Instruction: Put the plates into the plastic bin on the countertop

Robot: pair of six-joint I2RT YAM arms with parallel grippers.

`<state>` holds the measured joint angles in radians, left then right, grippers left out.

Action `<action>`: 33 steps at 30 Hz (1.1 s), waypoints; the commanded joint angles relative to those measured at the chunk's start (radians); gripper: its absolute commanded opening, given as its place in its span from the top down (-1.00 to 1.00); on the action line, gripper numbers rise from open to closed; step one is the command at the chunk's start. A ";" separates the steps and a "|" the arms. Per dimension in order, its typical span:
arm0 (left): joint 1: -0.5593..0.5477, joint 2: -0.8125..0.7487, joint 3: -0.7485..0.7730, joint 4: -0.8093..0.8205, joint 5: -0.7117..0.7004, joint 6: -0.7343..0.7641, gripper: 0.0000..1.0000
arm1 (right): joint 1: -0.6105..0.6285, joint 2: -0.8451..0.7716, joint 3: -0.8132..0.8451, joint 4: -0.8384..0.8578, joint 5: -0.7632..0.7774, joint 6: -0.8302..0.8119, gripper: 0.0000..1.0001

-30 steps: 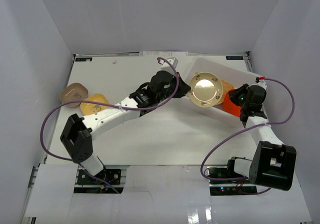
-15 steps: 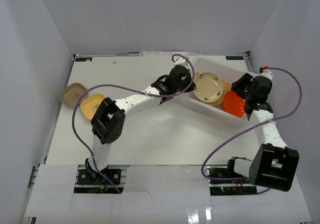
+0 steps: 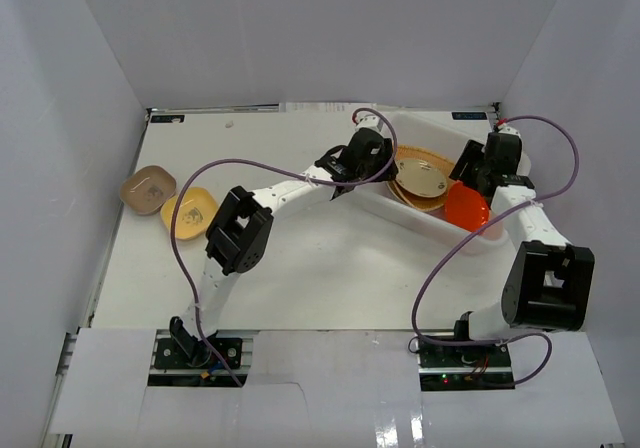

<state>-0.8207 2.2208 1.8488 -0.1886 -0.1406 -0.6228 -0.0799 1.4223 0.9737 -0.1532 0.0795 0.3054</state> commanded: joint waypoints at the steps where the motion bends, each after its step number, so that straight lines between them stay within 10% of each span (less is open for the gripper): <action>1: 0.023 -0.049 0.044 -0.014 0.021 0.018 -0.30 | 0.023 0.065 0.082 -0.048 0.063 -0.019 -0.35; 6: 0.023 -0.163 -0.002 0.015 0.078 0.052 -0.96 | 0.058 0.135 0.125 -0.095 0.143 -0.023 -0.34; 24: 0.023 -0.915 -0.539 0.046 0.184 0.070 -0.96 | 0.224 0.083 0.083 -0.253 0.318 -0.057 -0.57; 33: 0.023 -1.245 -0.753 -0.117 0.115 0.113 -0.96 | 0.265 0.153 0.154 -0.336 0.376 -0.057 -0.10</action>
<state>-0.8005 1.0687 1.1259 -0.2314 0.0185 -0.5392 0.1780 1.5490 1.0668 -0.4477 0.3943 0.2554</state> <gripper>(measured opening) 0.979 0.569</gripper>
